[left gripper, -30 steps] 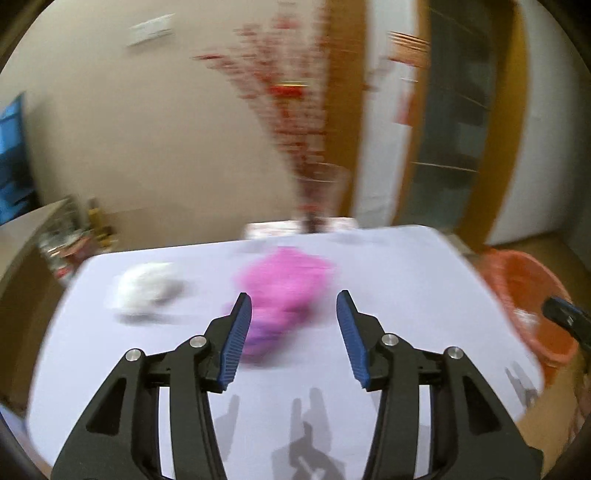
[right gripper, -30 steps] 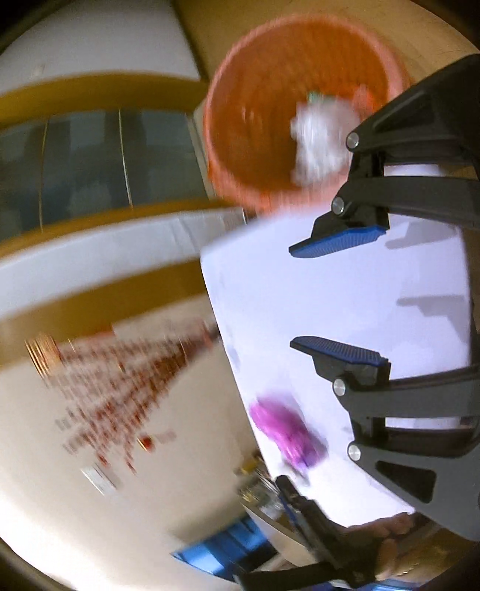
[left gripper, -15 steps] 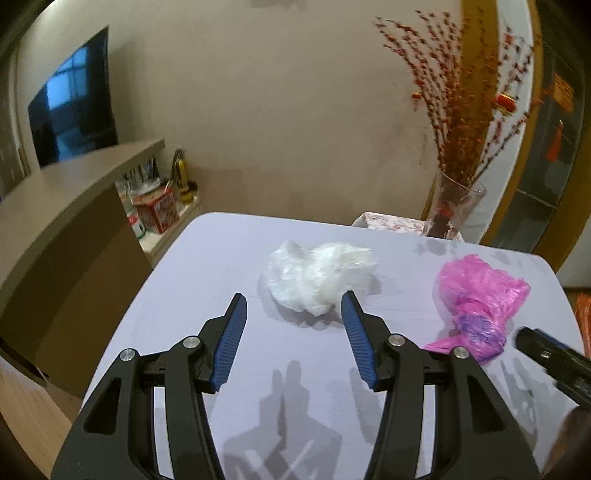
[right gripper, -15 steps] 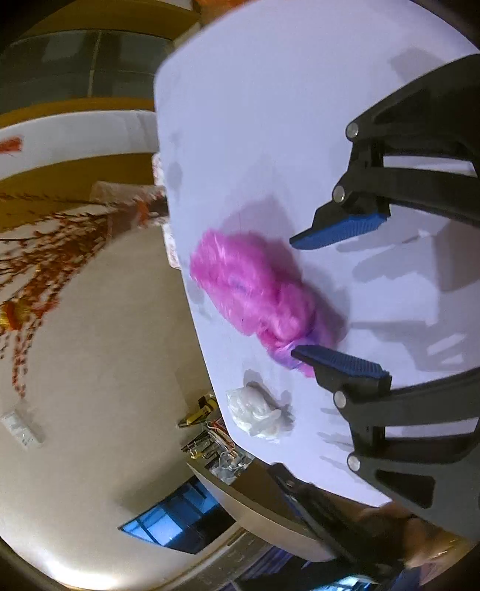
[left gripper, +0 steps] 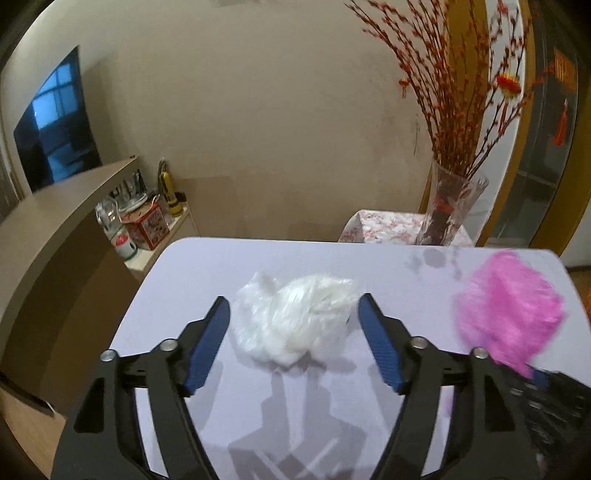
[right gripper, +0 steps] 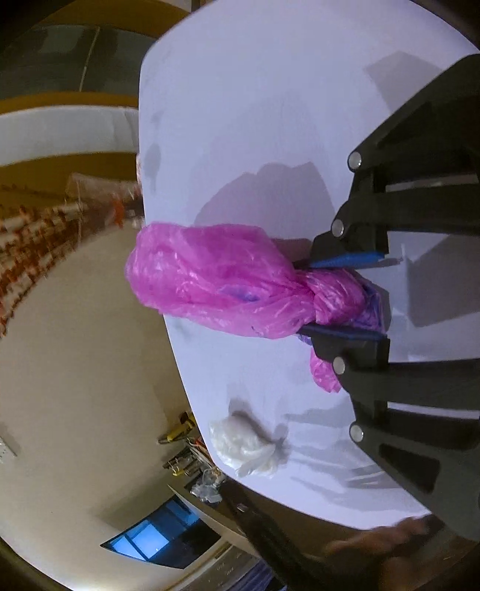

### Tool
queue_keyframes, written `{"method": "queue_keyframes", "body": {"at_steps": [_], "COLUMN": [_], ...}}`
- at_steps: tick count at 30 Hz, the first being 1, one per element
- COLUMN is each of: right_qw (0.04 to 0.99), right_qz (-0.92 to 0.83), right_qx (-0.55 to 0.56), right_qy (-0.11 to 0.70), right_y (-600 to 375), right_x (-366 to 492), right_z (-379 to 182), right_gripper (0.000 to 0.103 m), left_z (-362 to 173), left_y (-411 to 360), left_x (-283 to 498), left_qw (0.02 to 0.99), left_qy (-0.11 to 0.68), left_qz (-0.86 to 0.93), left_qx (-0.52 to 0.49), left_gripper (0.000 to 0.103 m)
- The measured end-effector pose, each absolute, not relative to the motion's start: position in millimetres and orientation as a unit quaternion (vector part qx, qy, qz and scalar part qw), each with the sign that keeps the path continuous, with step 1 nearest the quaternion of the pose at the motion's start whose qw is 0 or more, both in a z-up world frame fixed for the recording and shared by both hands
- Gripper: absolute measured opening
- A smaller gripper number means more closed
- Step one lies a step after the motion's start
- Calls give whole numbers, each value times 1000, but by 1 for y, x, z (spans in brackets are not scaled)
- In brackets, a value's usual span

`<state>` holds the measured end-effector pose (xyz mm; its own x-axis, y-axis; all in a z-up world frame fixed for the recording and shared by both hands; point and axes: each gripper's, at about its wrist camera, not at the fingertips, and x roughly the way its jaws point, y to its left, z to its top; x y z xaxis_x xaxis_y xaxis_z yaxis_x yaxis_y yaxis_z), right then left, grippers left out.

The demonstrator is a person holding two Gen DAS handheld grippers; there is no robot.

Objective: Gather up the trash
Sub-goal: 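Grasp the pink bag with the right tool while the left tool grasps the white bag, then carry the pink and white bags over the wastebasket and open both tools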

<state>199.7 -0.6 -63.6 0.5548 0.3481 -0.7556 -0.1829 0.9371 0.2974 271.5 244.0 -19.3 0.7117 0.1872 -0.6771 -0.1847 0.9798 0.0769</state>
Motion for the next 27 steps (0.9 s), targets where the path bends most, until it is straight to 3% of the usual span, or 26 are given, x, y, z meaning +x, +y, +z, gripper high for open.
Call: {"method": "queue_keyframes", "body": {"at_steps": [6, 8, 11, 12, 13, 27], "right_qw": [874, 874, 877, 878, 880, 911], "right_qz": [119, 112, 98, 96, 94, 34], "right_qx": [134, 141, 146, 148, 148, 196], "right_qy": [451, 451, 447, 444, 442, 362], "right_y": [-79, -94, -118, -125, -128, -234], "right_x": [184, 178, 168, 164, 162, 93], "right_z": [-68, -68, -66, -64, -63, -21], "right_gripper": [27, 27, 27, 27, 27, 27], "left_z": [-49, -61, -71, -71, -69, -2], "left_y": [248, 251, 249, 244, 238, 86], "left_x": [312, 317, 316, 315, 313, 251], "left_qw": [899, 889, 888, 889, 890, 923], "left_qy": [418, 443, 450, 449, 448, 376], "left_qz": [129, 118, 94, 87, 84, -77], "left_qx": [20, 9, -10, -4, 1, 26], "left_gripper": [74, 65, 36, 22, 19, 17]}}
